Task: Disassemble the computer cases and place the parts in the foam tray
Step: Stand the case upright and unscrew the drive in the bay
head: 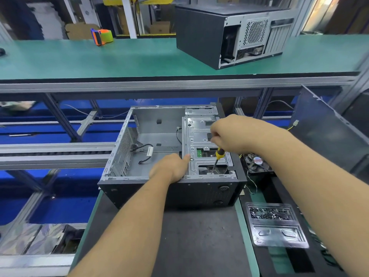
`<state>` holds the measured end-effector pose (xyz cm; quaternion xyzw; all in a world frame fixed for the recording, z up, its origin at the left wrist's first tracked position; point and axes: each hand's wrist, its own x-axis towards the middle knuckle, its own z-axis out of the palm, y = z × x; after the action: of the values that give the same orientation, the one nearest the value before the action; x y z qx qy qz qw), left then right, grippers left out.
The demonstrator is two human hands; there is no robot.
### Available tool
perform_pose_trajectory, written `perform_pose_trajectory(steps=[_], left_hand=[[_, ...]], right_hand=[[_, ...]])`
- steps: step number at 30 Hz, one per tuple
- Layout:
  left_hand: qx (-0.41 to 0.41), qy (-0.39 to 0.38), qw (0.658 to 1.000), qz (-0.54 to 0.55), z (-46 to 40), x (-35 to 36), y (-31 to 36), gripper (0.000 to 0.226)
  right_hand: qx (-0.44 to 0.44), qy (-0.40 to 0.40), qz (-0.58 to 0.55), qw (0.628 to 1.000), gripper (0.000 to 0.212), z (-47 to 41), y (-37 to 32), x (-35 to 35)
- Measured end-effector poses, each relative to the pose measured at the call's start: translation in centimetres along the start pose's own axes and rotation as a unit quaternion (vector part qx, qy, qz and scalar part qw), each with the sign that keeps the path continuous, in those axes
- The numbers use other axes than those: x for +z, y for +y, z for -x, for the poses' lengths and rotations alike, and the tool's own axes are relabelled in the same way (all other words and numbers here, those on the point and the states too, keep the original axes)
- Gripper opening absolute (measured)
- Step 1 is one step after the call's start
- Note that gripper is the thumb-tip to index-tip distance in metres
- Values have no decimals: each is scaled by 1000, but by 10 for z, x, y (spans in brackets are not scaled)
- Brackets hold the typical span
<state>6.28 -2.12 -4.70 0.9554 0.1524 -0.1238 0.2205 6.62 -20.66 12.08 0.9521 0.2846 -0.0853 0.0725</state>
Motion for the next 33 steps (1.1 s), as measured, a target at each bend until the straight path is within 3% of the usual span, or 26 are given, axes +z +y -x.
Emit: perform_pose_trajectory(steps=[2, 5, 7, 10, 13, 18, 21, 23, 28, 33], left_hand=[[-3, 4, 1000, -3, 0, 0, -1, 56], [-3, 7, 1000, -9, -1, 1, 0, 57], [-2, 8, 1000, -11, -1, 1, 0, 57], [-3, 8, 1000, -11, 0, 1, 0, 57], [-5, 10, 1000, -10, 1, 1, 0, 56], [-10, 17, 1000, -5, 1, 1, 1, 56], [-17, 20, 1000, -5, 2, 0, 2, 56], [-17, 22, 1000, -6, 3, 0, 2, 55], [-11, 19, 1000, -6, 4, -1, 2, 54], [-12, 21, 1000, -6, 4, -1, 1, 55]], right_hand=[[-31, 1, -30, 999, 3, 1, 0, -3], [-73, -44, -101, 991, 25, 5, -3, -7], [-69, -45, -112, 990, 25, 6, -5, -6], [-15, -38, -13, 999, 16, 5, -8, -7], [-3, -24, 56, 998, 23, 2, -10, -9], [-47, -7, -51, 998, 7, 2, -10, -7], [-84, -38, -128, 987, 26, 5, -12, -8], [-76, -45, -147, 985, 26, 3, -11, -5], [19, 42, -91, 995, 27, -6, -6, 7], [-32, 143, -251, 957, 18, -8, -3, 25]])
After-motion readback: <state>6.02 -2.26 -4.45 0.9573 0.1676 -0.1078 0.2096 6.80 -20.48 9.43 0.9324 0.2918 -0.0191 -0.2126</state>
